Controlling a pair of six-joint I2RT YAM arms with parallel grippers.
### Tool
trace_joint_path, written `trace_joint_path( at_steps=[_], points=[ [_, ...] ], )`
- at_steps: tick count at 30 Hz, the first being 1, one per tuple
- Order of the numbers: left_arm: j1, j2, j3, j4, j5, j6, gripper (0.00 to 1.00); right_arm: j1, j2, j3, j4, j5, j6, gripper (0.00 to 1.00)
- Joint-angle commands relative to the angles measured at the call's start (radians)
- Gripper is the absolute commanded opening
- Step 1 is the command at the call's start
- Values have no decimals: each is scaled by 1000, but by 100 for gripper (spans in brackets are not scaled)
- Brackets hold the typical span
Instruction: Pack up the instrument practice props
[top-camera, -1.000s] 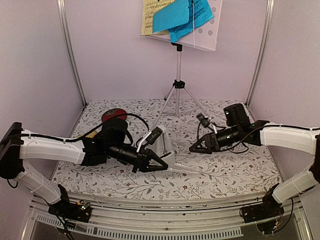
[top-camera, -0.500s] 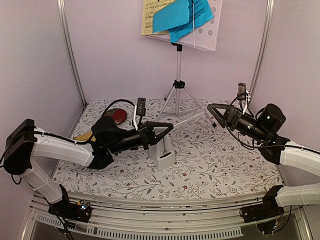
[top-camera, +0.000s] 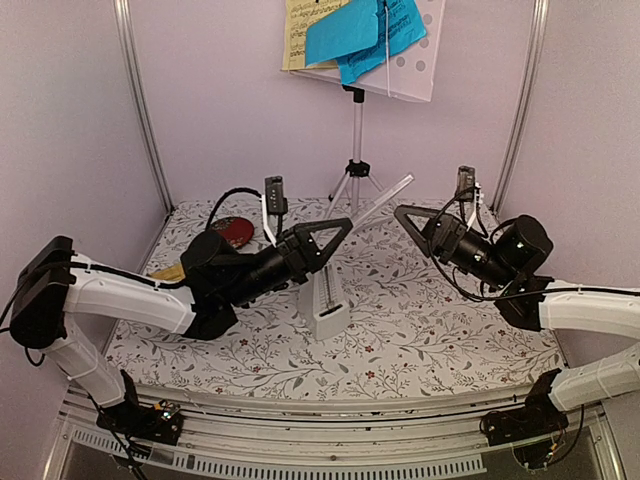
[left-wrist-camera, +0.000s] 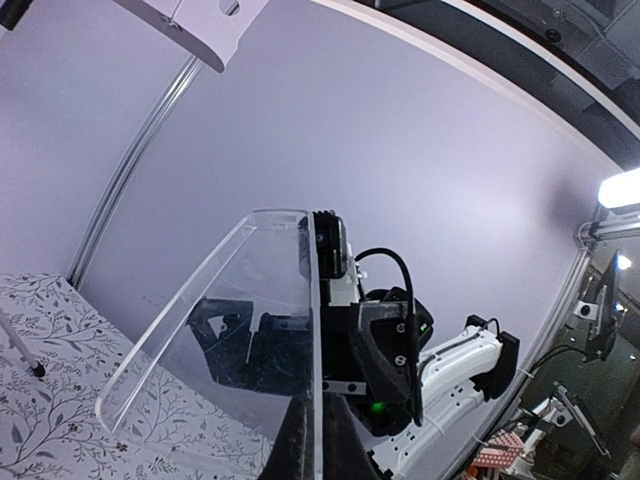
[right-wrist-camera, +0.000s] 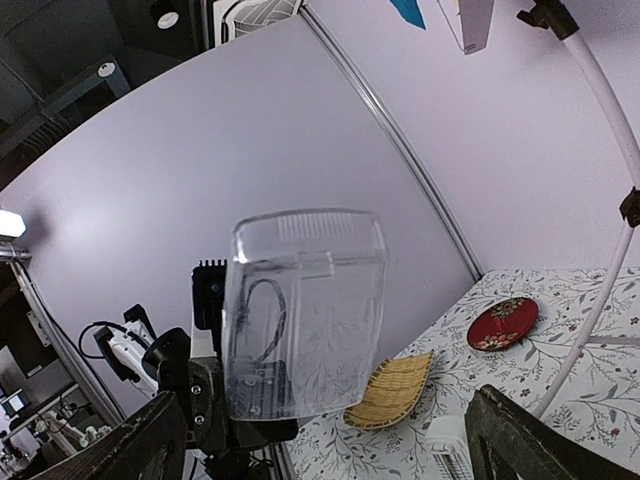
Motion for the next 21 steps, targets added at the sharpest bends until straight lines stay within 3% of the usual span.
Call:
trace_joint_path(
  at_steps=[1, 6, 11, 16, 21],
  points=[
    [-26, 21, 32, 39, -22, 7, 0, 22, 61, 77, 79, -28, 47, 99],
    [-35, 25, 38, 37, -25, 12, 0, 32, 106, 118, 83, -42, 44, 100],
    [-43, 25, 37, 51, -28, 16, 0, 33, 132, 142, 92, -38, 42, 92],
    [-47, 22, 34, 59, -28, 18, 0, 32, 159, 159, 118, -44, 44, 92],
    [-47, 17, 31, 59, -28, 20, 0, 32, 174, 156, 157, -55, 53, 79]
  ],
)
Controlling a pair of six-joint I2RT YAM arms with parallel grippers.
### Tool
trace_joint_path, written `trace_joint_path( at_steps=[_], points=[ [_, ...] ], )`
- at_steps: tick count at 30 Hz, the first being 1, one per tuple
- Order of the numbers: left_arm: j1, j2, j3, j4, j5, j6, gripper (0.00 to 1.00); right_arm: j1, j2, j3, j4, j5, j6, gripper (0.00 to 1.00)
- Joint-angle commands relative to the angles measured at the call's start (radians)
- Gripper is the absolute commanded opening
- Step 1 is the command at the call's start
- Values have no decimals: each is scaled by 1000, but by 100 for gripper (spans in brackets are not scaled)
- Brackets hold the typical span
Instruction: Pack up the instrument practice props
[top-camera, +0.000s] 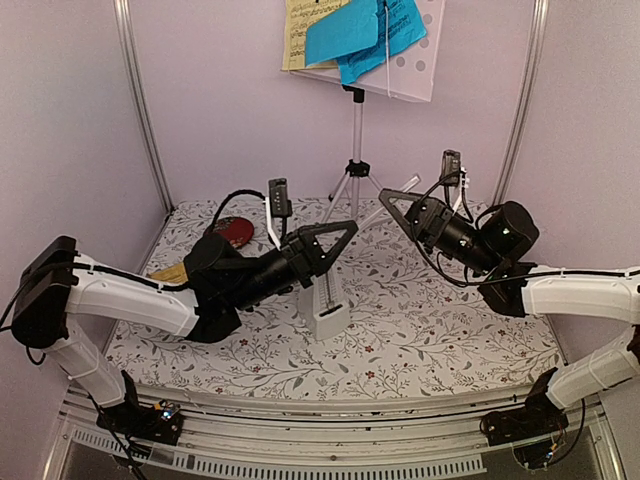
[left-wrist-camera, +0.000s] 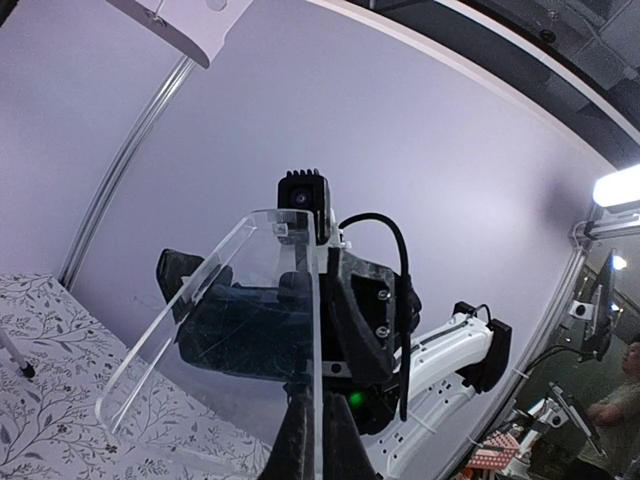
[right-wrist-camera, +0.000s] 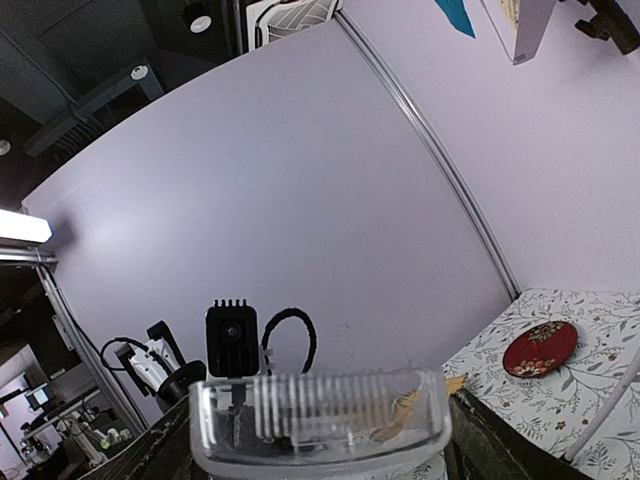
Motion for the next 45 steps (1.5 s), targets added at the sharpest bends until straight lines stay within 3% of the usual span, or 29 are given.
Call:
trace_joint_path(
  at_steps=[1, 5, 8, 12, 15, 20, 24, 30, 45],
  points=[
    [-15, 0, 15, 45, -6, 16, 0, 3, 18, 21, 67, -18, 12, 76],
    [-15, 0, 18, 26, -1, 18, 0, 4, 18, 15, 76, -24, 9, 61],
    [-15, -9, 15, -14, 10, 27, 3, 4, 6, 5, 64, -17, -9, 55],
    [-8, -69, -30, -98, -4, 62, 55, 4, -38, -32, -28, 11, -77, 55],
    [9, -142, -99, -217, -36, 78, 74, 7, -89, -75, -155, 66, -176, 55],
    [73, -193, -172, -437, -24, 55, 75, 64, -160, -141, -378, 228, -359, 55],
    [82, -164, -232, -484, -29, 13, 75, 95, -182, -205, -435, 310, -392, 54],
    [110, -88, -275, -521, -43, -45, 79, 100, -159, -250, -414, 341, -372, 53],
    [102, 112, -114, -717, -105, -11, 78, 107, -103, -256, -335, 348, -389, 53]
  ],
)
